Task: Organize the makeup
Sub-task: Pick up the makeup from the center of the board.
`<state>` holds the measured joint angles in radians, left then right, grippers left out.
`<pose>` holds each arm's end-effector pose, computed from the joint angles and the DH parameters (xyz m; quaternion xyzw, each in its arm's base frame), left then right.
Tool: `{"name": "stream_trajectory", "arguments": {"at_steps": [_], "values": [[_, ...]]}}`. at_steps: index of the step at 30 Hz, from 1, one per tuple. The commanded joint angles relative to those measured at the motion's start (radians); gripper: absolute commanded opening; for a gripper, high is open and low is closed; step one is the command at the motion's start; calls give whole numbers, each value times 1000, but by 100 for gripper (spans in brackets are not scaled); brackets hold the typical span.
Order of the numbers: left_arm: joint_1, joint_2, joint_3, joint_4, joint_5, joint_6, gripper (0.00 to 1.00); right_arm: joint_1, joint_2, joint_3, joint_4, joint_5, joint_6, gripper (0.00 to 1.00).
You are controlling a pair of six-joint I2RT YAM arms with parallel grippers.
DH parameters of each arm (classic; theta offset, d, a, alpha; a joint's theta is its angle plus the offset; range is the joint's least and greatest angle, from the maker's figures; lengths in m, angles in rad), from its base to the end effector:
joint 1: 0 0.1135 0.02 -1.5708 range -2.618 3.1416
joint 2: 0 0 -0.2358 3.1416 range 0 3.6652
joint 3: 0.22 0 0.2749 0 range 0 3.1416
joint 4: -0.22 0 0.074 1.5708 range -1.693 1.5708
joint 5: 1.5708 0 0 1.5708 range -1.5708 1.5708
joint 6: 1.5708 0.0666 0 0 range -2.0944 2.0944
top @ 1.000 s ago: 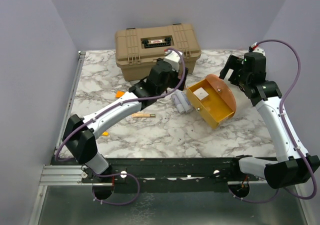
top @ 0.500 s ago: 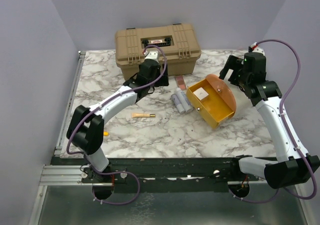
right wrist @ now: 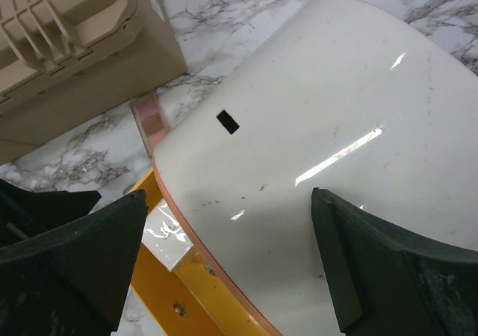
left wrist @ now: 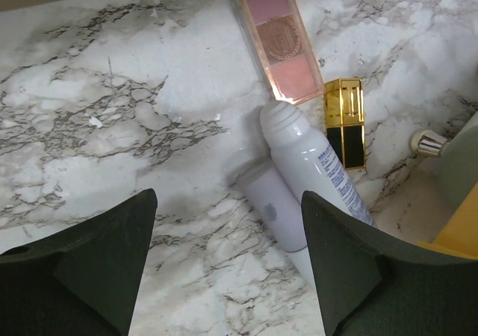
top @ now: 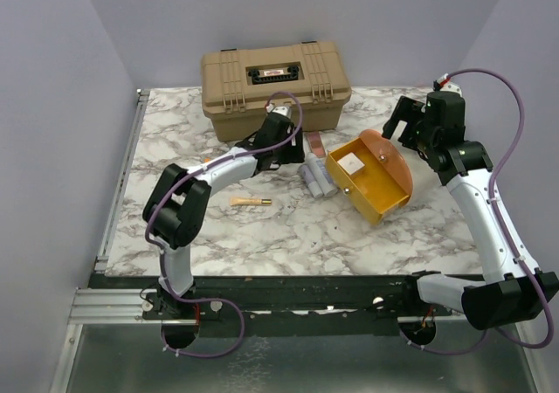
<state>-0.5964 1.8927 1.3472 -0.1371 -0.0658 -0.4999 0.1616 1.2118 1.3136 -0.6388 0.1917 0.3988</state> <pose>0.3864 -0.2570 0.1607 0.0294 0.9021 -0.1984 0.3820 0.3156 0.0386 0.3499 0.1494 0.8537 0.0561 0.4957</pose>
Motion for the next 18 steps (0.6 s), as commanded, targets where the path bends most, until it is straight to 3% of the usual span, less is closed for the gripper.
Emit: {"name": "stream_trajectory", "arguments": {"at_steps": [1,9,18], "values": [[-17,-58,-52,67,19,-39,80,-5,-14,24,-33,-25,-17,97],[-18,-3,0,184,52,73,78,-5,-10,29,-23,-53,-18,97],[-54,171,191,168,-48,38,77,-5,6,43,-32,-59,-24,97]]}}
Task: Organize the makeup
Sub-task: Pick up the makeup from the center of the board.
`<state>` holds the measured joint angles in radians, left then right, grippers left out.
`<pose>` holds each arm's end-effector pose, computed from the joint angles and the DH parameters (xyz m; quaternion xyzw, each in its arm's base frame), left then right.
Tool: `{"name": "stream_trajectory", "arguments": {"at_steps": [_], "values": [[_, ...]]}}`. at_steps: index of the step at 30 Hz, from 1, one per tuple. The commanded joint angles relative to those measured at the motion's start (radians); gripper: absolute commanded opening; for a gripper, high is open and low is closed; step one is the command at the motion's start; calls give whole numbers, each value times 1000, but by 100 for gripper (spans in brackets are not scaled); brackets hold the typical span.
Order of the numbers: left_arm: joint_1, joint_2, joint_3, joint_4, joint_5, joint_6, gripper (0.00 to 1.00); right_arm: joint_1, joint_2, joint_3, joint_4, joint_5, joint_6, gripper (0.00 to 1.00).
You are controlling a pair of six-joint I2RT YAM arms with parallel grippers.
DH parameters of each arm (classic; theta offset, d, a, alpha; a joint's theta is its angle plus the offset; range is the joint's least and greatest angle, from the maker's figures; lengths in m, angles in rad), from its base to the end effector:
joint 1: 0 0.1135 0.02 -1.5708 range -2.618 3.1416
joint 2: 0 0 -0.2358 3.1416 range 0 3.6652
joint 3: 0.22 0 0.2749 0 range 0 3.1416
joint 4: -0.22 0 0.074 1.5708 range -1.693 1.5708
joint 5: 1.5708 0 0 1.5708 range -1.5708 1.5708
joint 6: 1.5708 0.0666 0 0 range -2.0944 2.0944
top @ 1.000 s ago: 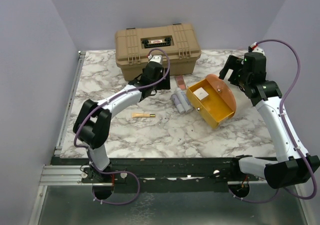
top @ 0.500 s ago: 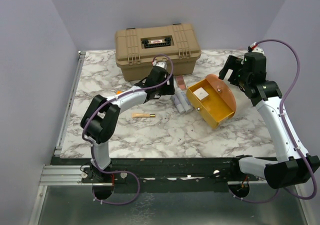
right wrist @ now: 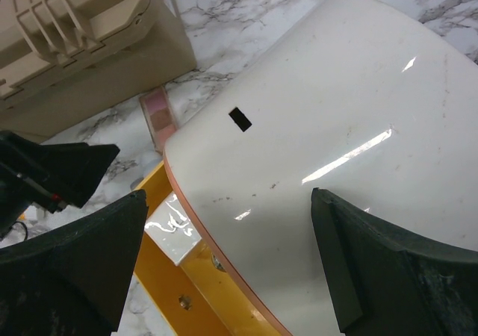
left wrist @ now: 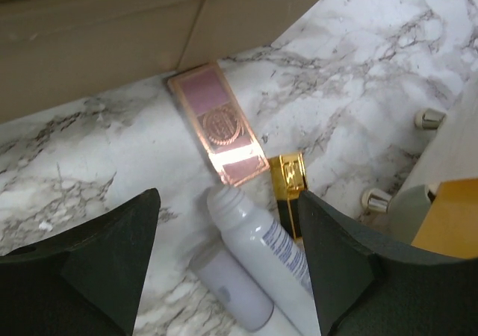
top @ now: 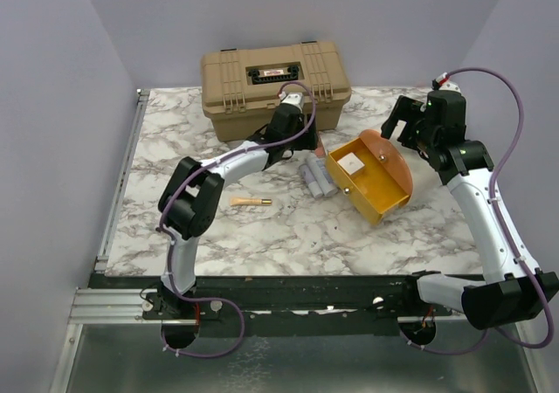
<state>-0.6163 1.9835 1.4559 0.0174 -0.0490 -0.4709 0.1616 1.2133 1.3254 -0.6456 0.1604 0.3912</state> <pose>0.4092 -0.2859 0.1776 0.0503 0.8610 -0.2434 0.4437 0.3153 0.0406 0.3529 0.1386 0.8554 0.0679 0.4943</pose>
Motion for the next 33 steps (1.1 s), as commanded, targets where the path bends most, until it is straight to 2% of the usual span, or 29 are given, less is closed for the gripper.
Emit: {"name": "stream_trajectory", "arguments": {"at_steps": [1,8,11,15,20,28,33], "values": [[-43,105,109,-1,-91,10,77,-5,6,34,-25,-30,-17,97],[-111,241,268,-95,-311,12,77,-5,0,21,-21,-32,-10,97],[-129,305,335,-172,-405,-45,78,-5,0,19,-21,-42,-6,97],[-135,343,340,-201,-472,-130,78,-5,-3,21,-22,-48,-4,97],[-134,384,351,-204,-494,-162,78,-5,-4,15,-15,-71,7,97],[-106,441,412,-205,-433,-152,77,-5,-4,10,-6,-108,22,96],[-102,501,506,-223,-408,-71,77,-6,2,11,-4,-108,20,96]]}}
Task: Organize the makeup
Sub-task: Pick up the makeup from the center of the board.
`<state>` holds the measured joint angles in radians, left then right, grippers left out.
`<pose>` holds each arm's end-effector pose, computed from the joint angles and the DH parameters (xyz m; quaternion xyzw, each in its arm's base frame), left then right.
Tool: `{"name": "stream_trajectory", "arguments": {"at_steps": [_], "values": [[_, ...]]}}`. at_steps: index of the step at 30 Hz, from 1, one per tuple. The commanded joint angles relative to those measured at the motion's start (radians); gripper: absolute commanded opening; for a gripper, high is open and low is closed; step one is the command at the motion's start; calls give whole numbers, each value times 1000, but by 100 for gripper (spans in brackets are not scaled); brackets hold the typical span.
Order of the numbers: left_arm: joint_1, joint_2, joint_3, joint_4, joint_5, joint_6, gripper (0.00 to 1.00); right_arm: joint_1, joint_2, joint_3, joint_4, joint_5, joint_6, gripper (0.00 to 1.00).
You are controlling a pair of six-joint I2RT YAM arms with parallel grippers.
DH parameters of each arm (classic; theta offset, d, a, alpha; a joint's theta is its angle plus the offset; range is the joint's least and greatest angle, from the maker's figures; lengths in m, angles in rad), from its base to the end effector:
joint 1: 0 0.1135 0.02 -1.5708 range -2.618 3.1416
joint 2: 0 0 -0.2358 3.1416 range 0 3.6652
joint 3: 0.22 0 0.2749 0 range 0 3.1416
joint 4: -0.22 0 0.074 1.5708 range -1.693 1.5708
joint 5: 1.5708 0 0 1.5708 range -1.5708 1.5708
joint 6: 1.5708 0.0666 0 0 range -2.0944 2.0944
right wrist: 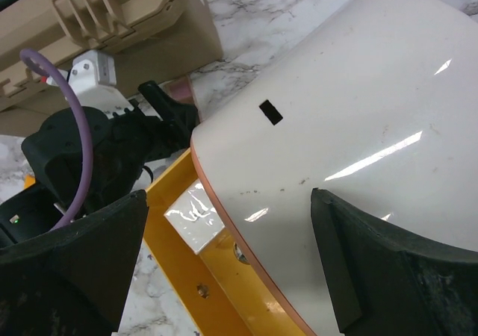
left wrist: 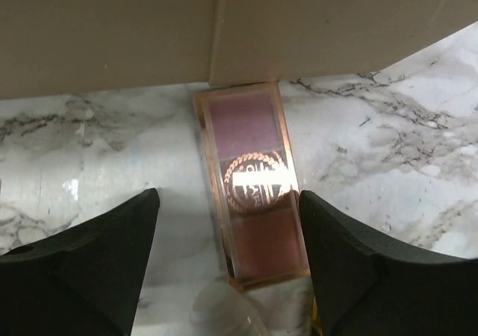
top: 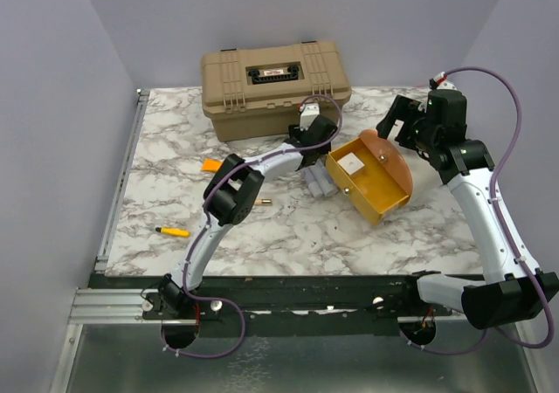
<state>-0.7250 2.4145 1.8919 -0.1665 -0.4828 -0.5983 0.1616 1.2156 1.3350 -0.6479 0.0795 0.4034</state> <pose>0.4406 -0.3490 0.1038 -0.0462 0.8829 -0.0840 0.4597 0.3152 0.0460 0.3553 0.1242 0.8578 0.1056 0.4874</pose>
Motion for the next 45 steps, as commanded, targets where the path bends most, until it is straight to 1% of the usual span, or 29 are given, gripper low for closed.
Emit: {"name": "stream_trajectory", "arguments": {"at_steps": [1,4,7,10,14,18,20,24,27,31,34,39,45], "values": [[6,86,88,-52,24,65,77,-5,3,3,-1,-31,9,96],[6,153,183,-155,19,71,77,-5,7,2,2,-42,14,96],[11,185,200,-213,13,41,75,-5,10,0,4,-45,14,96],[16,179,151,-215,21,-4,70,-5,9,3,1,-44,14,96],[18,158,89,-215,16,-17,57,-5,6,6,1,-40,13,96],[21,108,-3,-214,-39,-32,50,-5,7,8,0,-45,15,96],[27,74,-70,-194,-30,-56,46,-5,5,5,1,-49,17,96],[29,22,-163,-169,-29,-47,38,-5,4,2,4,-58,21,96],[30,-35,-232,-140,-20,-22,37,-5,1,-2,5,-56,20,96],[31,-103,-321,-82,8,17,31,-5,-1,-6,12,-64,23,96],[31,-147,-349,-72,15,45,27,-5,4,3,10,-72,24,96],[30,-212,-358,-53,-7,85,26,-5,9,8,12,-72,23,96],[32,-270,-324,-34,-9,120,26,-5,20,63,-25,-72,26,95]]}}
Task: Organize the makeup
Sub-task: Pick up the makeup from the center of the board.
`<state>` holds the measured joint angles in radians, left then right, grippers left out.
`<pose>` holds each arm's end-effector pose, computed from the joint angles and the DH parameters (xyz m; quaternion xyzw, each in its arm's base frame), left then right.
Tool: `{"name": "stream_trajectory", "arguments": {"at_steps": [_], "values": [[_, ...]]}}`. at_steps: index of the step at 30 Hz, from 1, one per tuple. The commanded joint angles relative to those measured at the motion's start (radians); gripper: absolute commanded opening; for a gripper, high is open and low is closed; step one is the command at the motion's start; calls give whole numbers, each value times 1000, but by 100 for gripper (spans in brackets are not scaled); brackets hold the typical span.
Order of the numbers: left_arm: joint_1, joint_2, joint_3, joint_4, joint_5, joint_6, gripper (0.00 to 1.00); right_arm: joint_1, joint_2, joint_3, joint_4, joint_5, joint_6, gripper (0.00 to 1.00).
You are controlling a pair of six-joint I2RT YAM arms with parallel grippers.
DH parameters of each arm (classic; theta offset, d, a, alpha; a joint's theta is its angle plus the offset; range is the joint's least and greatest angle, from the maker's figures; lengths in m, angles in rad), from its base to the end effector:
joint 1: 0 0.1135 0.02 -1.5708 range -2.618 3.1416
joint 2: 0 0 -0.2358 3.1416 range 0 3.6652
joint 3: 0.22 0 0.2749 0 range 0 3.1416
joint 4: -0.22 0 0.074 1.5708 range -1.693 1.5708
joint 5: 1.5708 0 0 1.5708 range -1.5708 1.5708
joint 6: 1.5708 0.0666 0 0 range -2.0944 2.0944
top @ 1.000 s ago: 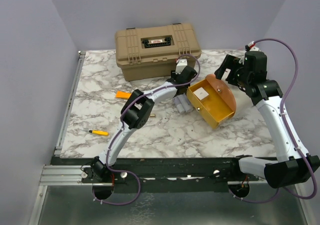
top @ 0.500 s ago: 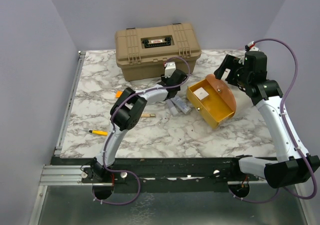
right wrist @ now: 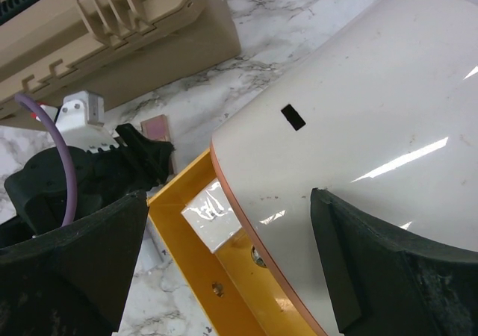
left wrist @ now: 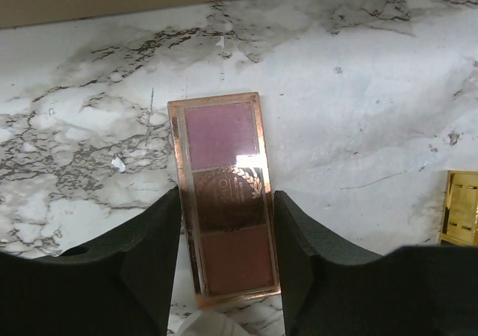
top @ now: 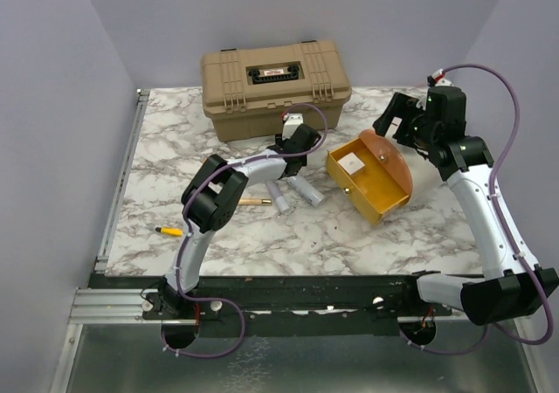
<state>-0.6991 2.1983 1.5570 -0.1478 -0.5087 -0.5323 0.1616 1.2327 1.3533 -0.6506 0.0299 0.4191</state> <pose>0.4054 -0.2985 0.0982 -0.0210 0.8997 -0.0230 0.4354 0.3183 0.0499 0.3567 0.1188 0.8594 0.1299 0.4801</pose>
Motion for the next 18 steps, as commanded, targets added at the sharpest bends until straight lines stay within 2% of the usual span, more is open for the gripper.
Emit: {"name": "stream_trajectory", "arguments": {"at_steps": [1,18], "values": [[7,-58,23,-50,22,62,26,-5,-7,32,-15,-22,13,95],[4,-145,-2,-28,37,109,24,-5,-26,-15,33,-81,-14,96]]}}
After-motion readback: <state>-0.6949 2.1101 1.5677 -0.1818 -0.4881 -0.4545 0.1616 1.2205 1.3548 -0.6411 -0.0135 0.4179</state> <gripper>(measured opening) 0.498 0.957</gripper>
